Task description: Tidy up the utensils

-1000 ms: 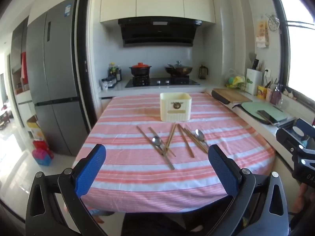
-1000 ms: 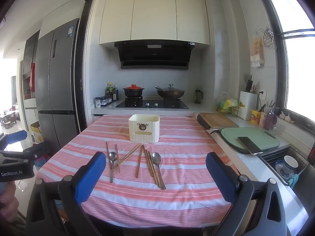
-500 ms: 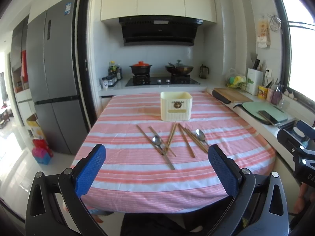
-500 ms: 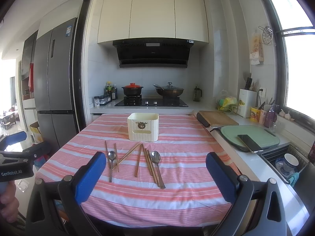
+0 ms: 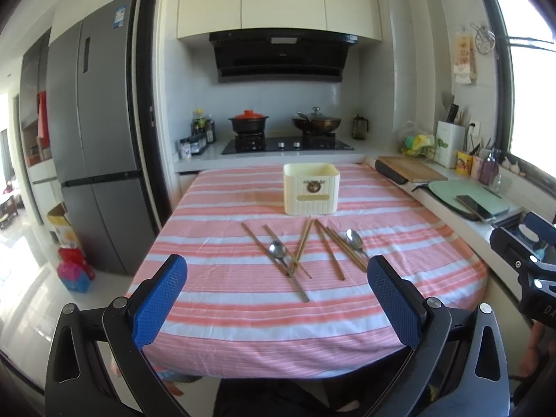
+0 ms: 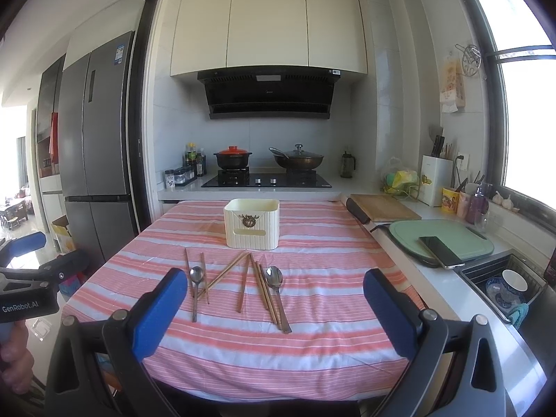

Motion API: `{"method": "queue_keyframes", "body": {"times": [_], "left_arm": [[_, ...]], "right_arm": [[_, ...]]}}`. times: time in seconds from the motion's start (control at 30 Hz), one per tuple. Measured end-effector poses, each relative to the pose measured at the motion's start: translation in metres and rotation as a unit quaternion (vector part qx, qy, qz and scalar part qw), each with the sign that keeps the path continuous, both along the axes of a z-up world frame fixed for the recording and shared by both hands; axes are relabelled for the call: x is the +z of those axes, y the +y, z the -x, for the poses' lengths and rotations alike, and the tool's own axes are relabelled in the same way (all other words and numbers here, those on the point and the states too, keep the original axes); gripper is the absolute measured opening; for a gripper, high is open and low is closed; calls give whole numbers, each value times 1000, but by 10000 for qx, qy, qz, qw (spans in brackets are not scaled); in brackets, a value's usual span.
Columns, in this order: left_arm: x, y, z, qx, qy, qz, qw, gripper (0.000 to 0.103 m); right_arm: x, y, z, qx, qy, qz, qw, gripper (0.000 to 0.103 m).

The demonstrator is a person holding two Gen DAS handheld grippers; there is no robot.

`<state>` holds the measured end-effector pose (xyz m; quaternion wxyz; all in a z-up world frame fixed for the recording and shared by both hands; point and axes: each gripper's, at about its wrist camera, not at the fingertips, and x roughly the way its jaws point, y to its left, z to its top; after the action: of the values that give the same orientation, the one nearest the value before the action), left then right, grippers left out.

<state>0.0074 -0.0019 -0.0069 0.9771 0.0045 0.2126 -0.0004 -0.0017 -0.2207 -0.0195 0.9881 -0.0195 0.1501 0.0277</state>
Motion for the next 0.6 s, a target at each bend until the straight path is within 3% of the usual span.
{"method": "queue_keyframes", "body": {"times": [0.6], "left_arm": [[-2, -3, -4, 14, 9, -70, 10000, 103]], "right_arm": [[0, -1, -6, 35, 24, -24, 10000, 103]]}}
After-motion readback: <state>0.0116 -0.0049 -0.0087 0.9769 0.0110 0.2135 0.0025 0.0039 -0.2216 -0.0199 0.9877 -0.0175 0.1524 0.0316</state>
